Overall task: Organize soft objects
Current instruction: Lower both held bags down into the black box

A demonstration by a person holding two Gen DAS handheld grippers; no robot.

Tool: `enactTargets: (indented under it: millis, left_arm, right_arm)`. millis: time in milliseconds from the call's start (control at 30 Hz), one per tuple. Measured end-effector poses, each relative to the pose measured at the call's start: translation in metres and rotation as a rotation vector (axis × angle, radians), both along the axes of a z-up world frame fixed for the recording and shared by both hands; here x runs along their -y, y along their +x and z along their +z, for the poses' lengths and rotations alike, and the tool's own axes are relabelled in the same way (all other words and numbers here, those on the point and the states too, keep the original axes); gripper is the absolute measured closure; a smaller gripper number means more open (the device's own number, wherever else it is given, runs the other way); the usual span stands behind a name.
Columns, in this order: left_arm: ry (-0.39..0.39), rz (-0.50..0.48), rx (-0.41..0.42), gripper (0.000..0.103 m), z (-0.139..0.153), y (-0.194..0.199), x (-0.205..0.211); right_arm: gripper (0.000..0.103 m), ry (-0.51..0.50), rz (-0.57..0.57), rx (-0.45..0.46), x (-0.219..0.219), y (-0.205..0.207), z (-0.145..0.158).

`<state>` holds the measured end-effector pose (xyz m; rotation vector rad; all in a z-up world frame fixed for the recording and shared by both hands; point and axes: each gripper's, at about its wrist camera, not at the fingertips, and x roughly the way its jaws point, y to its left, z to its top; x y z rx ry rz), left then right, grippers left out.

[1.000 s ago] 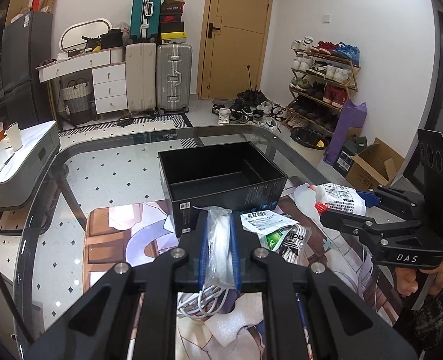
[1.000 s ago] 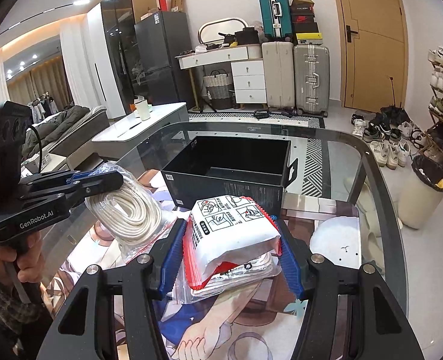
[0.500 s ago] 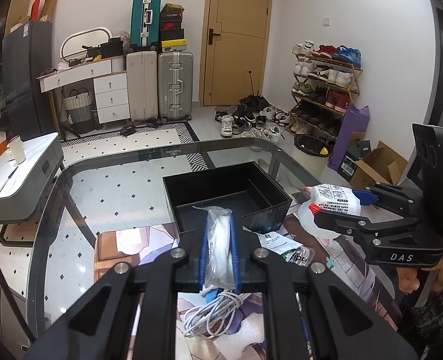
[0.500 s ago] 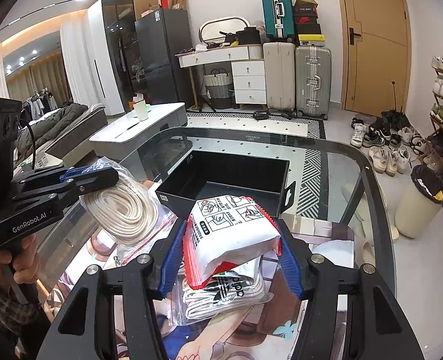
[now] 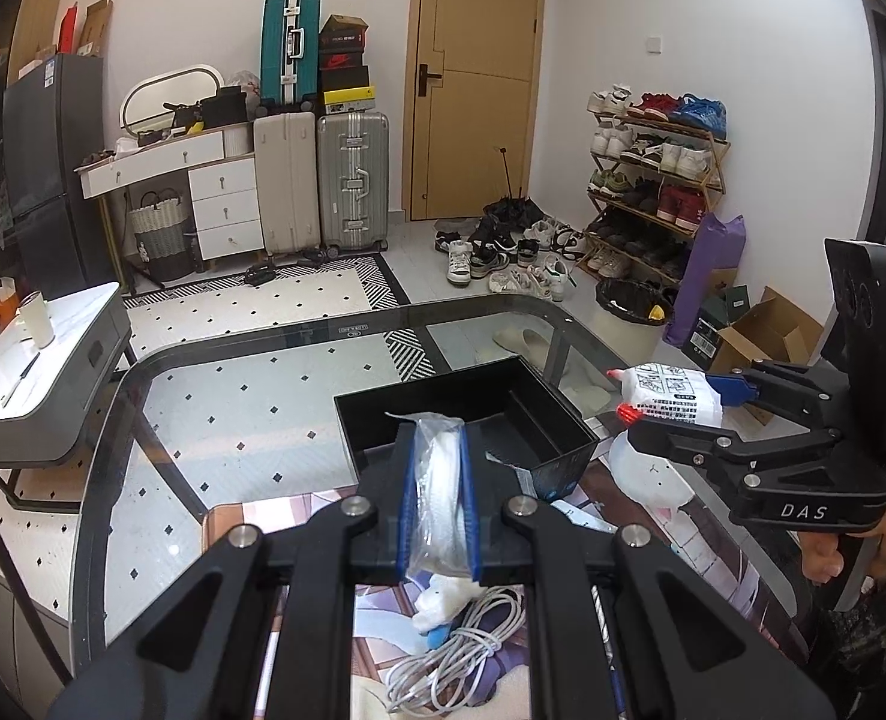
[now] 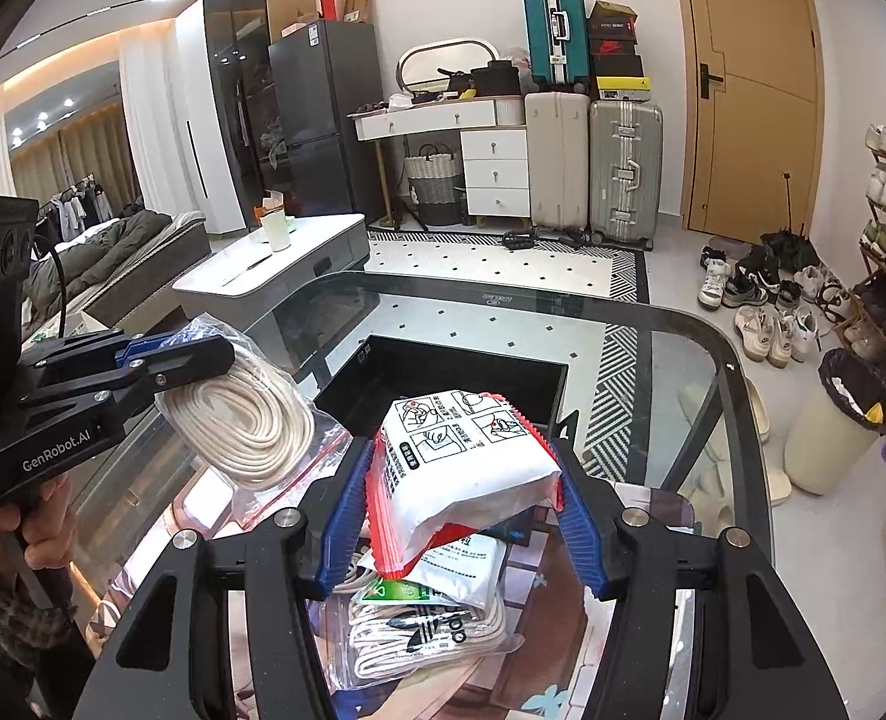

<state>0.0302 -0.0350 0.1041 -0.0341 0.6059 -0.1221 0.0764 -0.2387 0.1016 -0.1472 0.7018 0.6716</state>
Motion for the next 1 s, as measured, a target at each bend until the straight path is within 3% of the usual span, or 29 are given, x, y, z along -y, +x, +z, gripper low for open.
enactTargets:
  millis: [1000]
  left_arm:
    - [-0.002,0.004,-0.015,0.093,0.007,0.063,-0.008]
  right_arm:
    - [0.045,-0.071,-0.008,-0.035,-0.026,0.046,-0.004]
